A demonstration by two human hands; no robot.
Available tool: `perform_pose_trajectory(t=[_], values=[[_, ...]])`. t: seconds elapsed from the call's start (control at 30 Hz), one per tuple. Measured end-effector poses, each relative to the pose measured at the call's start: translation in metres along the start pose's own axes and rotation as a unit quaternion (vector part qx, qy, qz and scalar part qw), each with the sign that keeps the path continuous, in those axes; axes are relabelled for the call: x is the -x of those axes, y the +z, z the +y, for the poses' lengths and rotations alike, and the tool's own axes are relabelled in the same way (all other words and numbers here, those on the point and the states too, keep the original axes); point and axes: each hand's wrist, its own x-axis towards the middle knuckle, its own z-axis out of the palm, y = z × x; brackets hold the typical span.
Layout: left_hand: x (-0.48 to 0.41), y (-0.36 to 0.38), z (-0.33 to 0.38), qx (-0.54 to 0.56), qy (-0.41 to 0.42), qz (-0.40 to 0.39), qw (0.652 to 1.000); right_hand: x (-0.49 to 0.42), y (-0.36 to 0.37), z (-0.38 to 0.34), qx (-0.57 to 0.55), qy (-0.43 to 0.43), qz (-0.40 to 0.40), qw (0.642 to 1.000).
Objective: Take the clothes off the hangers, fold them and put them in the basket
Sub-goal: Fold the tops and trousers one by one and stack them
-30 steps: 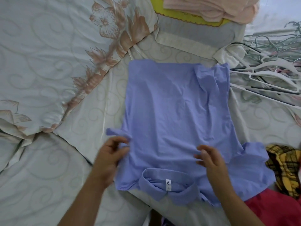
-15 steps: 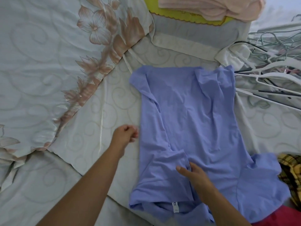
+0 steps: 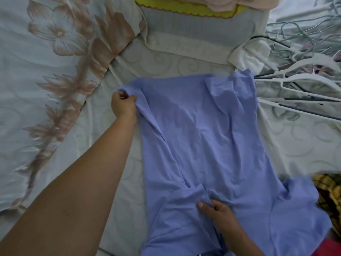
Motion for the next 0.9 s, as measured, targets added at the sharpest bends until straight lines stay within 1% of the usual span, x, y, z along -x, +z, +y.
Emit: perform_pose_trajectory(t=[0.03,0.07,0.1,0.13,0.17,0.2,0.27,0.3,0.37,0.4,0.43,0.47,0.5,0.53,0.57,0.6,0.67,0.73,0.8,0.9], values=[[0.005,0.002,0.007,-0.017,0.057,-0.023,0.998,0.001,0.0,0.0,0.001,-0.001,-0.003,1.0],[0.013,0.006,0.015,0.002,0.096,-0.066,0.993,0.003,-0.001,-0.002,0.001,-0.005,-0.01,1.0],[0.022,0.013,0.023,0.044,0.128,-0.129,0.982,0.005,-0.002,-0.001,-0.008,-0.011,-0.018,1.0],[0.032,0.02,0.031,0.057,0.157,-0.177,0.97,0.006,-0.003,0.0,-0.017,-0.013,-0.024,0.999],[0.042,0.025,0.036,0.053,0.169,-0.206,0.962,0.008,-0.004,0.001,-0.019,-0.012,-0.028,0.999],[0.048,0.027,0.035,0.048,0.169,-0.221,0.959,0.011,-0.005,0.0,-0.018,-0.015,-0.029,0.999],[0.059,0.017,0.017,0.04,0.14,-0.229,0.963,0.017,-0.005,-0.001,-0.014,-0.041,-0.026,0.999],[0.069,0.006,-0.001,0.002,0.145,-0.224,0.964,0.021,-0.005,-0.002,0.0,-0.05,-0.019,0.999],[0.095,-0.025,-0.051,-0.122,0.177,-0.189,0.958,0.021,-0.006,0.003,0.035,-0.081,-0.013,0.996],[0.112,-0.043,-0.078,-0.165,0.169,-0.161,0.958,0.023,-0.006,0.002,0.06,-0.096,-0.011,0.994],[0.133,-0.063,-0.105,-0.195,0.134,-0.138,0.962,0.025,-0.005,0.0,0.091,-0.105,-0.014,0.99],[0.155,-0.082,-0.127,-0.215,0.081,-0.123,0.966,0.031,-0.002,-0.006,0.119,-0.103,-0.01,0.988],[0.176,-0.097,-0.147,-0.233,0.02,-0.122,0.965,0.035,0.001,-0.011,0.134,-0.105,-0.008,0.985],[0.197,-0.108,-0.164,-0.258,-0.032,-0.132,0.956,0.037,0.004,-0.013,0.155,-0.108,-0.001,0.982],[0.215,-0.115,-0.177,-0.28,-0.07,-0.148,0.946,0.037,0.007,-0.012,0.165,-0.105,0.004,0.981],[0.229,-0.12,-0.187,-0.284,-0.09,-0.165,0.94,0.038,0.01,-0.011,0.171,-0.099,0.006,0.98],[0.246,-0.124,-0.196,-0.234,-0.107,-0.183,0.949,0.043,0.017,-0.007,0.178,-0.101,0.005,0.979],[0.253,-0.127,-0.198,-0.164,-0.111,-0.175,0.964,0.047,0.021,-0.002,0.203,-0.107,0.007,0.973],[0.26,-0.132,-0.201,-0.123,-0.115,-0.161,0.972,0.05,0.022,0.001,0.204,-0.122,0.01,0.971],[0.262,-0.142,-0.212,-0.139,-0.102,-0.154,0.973,0.051,0.018,0.007,0.202,-0.115,0.012,0.973]])
